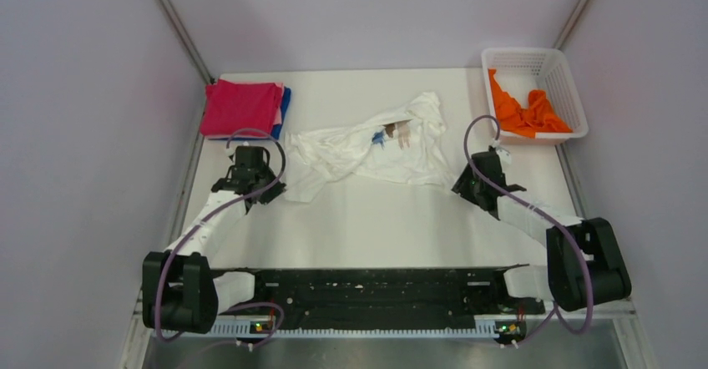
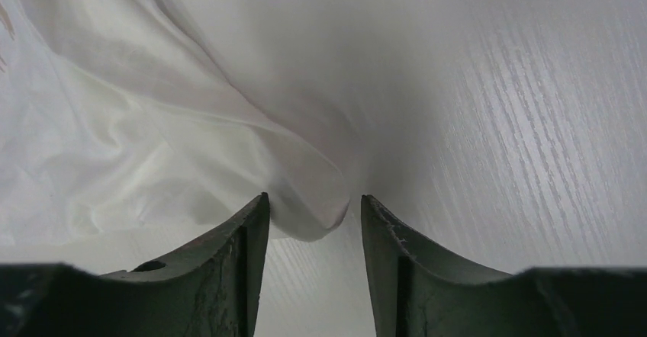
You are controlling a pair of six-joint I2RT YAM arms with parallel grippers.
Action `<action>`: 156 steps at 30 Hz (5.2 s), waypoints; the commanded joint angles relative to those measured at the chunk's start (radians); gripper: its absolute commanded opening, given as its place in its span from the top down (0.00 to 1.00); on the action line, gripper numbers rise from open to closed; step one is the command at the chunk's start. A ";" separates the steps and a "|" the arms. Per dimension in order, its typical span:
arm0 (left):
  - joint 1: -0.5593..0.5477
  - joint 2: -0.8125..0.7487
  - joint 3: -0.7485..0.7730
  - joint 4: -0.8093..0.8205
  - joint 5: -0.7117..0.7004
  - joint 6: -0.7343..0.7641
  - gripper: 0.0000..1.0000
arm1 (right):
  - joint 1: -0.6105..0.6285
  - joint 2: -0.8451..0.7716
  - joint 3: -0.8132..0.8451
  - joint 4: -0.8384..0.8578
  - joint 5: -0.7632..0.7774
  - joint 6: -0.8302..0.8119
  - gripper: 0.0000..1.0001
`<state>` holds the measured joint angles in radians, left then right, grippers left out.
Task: Fold and stack the t-shirts
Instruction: Flatten out the tshirt
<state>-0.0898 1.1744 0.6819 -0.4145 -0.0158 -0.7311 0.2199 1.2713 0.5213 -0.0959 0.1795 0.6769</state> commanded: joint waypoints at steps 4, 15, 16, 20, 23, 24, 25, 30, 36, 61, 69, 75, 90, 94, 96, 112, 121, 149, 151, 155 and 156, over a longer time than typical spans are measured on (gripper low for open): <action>-0.002 -0.051 0.014 0.004 -0.045 -0.011 1.00 | 0.000 0.046 -0.008 0.165 0.047 0.016 0.77; -0.001 -0.261 0.194 -0.075 -0.194 -0.034 1.00 | 0.000 -0.185 0.137 -0.014 0.132 -0.039 1.00; -0.001 -0.290 0.224 -0.070 -0.215 -0.038 1.00 | 0.000 -0.238 0.195 -0.060 0.141 -0.047 1.00; -0.001 -0.403 0.345 -0.023 -0.303 -0.019 1.00 | 0.000 -0.397 0.376 -0.198 0.131 -0.098 1.00; -0.001 -0.441 0.507 -0.059 -0.359 0.024 1.00 | 0.000 -0.470 0.522 -0.260 0.113 -0.132 1.00; -0.001 -0.441 0.579 -0.082 -0.373 0.040 1.00 | 0.001 -0.485 0.576 -0.276 0.103 -0.144 1.00; -0.001 -0.441 0.646 -0.106 -0.382 0.059 1.00 | 0.000 -0.496 0.627 -0.289 0.093 -0.154 1.00; -0.001 -0.424 0.944 -0.138 -0.384 0.145 1.00 | 0.001 -0.535 0.861 -0.335 0.029 -0.213 1.00; -0.001 -0.384 1.242 -0.181 -0.357 0.200 1.00 | 0.001 -0.567 1.151 -0.411 -0.062 -0.263 1.00; -0.001 -0.091 1.206 0.012 -0.258 0.308 1.00 | 0.001 -0.498 1.031 -0.355 0.187 -0.334 1.00; -0.001 0.269 0.873 0.225 -0.349 0.325 1.00 | -0.002 -0.292 0.583 -0.028 0.316 -0.305 1.00; 0.001 0.721 1.019 0.229 -0.234 0.302 1.00 | -0.055 0.093 0.514 0.202 0.259 -0.281 1.00; -0.002 1.056 1.411 0.101 -0.071 0.244 0.01 | -0.082 0.533 0.884 0.077 0.138 -0.293 0.01; -0.012 0.945 1.213 0.168 -0.006 0.178 0.02 | -0.080 0.421 0.710 0.115 0.009 -0.213 0.01; -0.019 0.924 1.155 0.174 0.044 0.144 0.02 | -0.079 0.370 0.618 0.148 -0.038 -0.182 0.01; -0.066 1.102 1.220 0.186 -0.052 -0.008 0.02 | -0.078 0.372 0.488 0.161 -0.138 -0.170 0.01; -0.068 1.097 1.154 0.258 -0.044 -0.013 0.01 | -0.077 0.441 0.491 0.169 -0.118 -0.159 0.01; -0.081 1.372 1.657 0.470 0.135 -0.019 0.01 | -0.078 0.358 0.484 0.098 -0.068 -0.206 0.01; -0.095 1.299 1.618 0.406 0.121 0.047 0.01 | -0.077 0.349 0.485 0.097 -0.064 -0.207 0.01; -0.148 1.109 1.477 0.212 0.073 0.195 0.01 | -0.070 0.331 0.474 0.044 -0.054 -0.185 0.01; -0.164 1.050 1.422 0.174 0.036 0.223 0.01 | -0.063 0.331 0.470 0.034 -0.051 -0.181 0.01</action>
<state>-0.1894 2.5088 2.2105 -0.1127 0.0845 -0.6708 0.1421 1.6489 0.9894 -0.0265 0.1047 0.4900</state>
